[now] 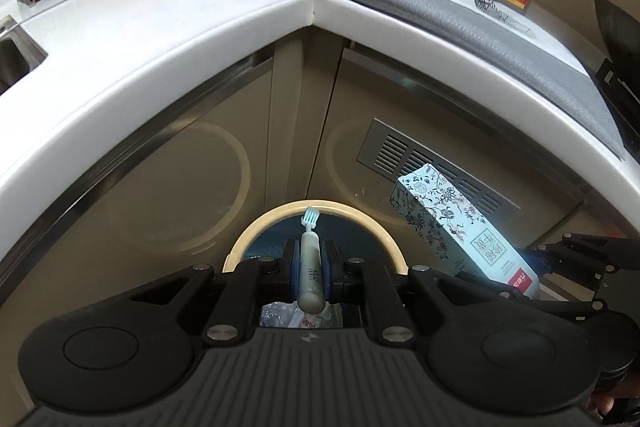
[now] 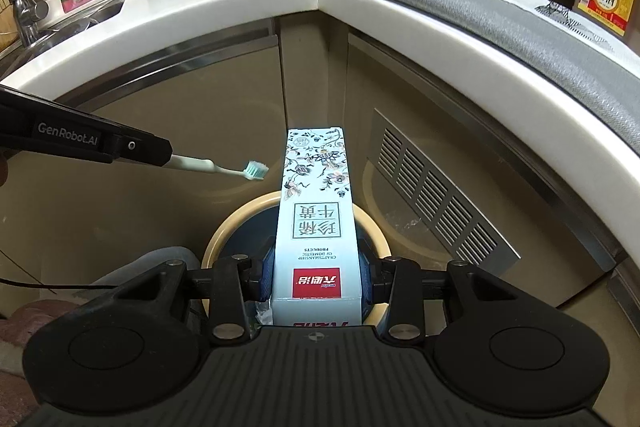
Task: Collect trash
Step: 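Carry the toothbrush and toothpaste box down over the bin with both grippers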
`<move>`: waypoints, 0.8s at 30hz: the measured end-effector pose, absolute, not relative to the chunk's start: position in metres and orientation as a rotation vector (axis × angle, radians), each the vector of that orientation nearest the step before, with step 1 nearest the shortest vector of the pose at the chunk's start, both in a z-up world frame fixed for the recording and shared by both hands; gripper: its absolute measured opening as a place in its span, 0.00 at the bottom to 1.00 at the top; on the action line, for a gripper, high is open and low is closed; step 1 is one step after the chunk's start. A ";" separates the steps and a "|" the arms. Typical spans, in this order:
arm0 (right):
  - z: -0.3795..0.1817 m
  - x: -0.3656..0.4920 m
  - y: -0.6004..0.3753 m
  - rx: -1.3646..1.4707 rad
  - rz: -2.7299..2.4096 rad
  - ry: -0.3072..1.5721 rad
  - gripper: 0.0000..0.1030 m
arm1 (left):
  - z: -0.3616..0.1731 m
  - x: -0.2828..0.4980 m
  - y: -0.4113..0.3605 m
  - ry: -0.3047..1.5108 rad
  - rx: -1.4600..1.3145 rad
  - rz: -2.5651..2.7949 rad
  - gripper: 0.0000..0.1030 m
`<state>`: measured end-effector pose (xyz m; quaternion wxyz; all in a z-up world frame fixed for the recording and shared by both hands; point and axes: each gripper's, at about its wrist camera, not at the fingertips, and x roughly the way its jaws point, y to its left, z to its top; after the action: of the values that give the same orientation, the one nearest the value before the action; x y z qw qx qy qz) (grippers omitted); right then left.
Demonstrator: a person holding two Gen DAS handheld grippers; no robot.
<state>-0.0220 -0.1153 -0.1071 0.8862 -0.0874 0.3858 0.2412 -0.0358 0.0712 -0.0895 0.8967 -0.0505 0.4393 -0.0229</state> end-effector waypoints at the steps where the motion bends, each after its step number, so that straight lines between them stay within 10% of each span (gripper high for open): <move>1: -0.108 -0.021 -0.115 -0.182 0.501 0.806 0.40 | -0.091 -0.035 0.071 0.914 -0.104 -0.049 0.12; 24: -0.156 0.019 -0.103 -0.194 0.487 0.920 0.40 | -0.151 0.013 0.062 1.067 -0.054 -0.044 0.12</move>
<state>0.0195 -0.1025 -0.1563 0.8630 -0.0926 0.4390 0.2324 0.0128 0.0617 -0.1512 0.8604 -0.0256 0.5085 -0.0209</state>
